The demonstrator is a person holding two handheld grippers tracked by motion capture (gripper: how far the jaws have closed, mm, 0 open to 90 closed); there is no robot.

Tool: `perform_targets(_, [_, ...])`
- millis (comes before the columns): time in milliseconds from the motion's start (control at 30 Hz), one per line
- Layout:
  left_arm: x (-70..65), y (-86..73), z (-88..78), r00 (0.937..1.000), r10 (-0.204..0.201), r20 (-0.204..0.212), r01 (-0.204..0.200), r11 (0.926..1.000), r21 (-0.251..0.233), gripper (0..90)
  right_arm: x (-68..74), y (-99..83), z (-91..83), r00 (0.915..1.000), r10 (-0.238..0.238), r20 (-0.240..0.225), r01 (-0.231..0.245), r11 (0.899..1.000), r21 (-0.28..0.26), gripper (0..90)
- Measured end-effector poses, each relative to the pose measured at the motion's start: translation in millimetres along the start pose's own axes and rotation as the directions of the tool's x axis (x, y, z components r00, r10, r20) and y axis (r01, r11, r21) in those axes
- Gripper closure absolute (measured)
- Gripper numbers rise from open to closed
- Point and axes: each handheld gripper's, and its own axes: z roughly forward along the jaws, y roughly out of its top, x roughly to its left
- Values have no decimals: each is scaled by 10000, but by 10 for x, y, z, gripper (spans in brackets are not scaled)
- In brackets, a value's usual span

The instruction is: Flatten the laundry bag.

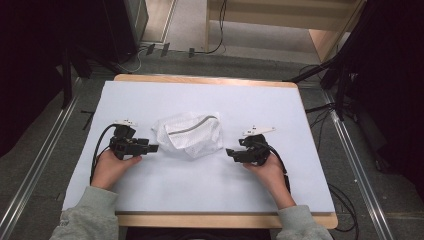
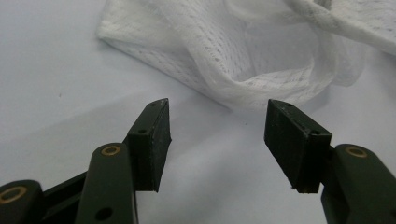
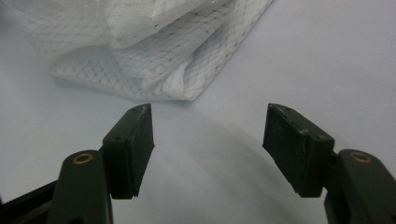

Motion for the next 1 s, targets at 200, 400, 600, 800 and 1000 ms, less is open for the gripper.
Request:
perform_targets(200, [3, 26, -2, 9998, -30, 188, 32, 9999, -121, 405, 6, -18, -35, 9993, 247, -266, -244, 9996, 117, 373])
perform_targets(400, [10, 45, 1, 9996, -102, 247, 108, 9996, -253, 396, 25, -44, -47, 9999, 76, -78, -75, 9999, 114, 377])
perform_targets(600, [16, 59, 8, 9997, -61, 224, 65, 9998, -188, 392, 19, -59, -64, 9999, 109, -106, -109, 9999, 42, 376])
perform_targets(800, [32, 71, 11, 9998, -99, 175, 102, 9998, -151, 389, 1, -64, -80, 9989, 414, -217, -412, 9991, 101, 407])
perform_targets(1000, [39, 81, 20, 9997, -97, 227, 101, 9998, -159, 387, 17, -64, -96, 9983, 474, -330, -471, 9988, 107, 411])
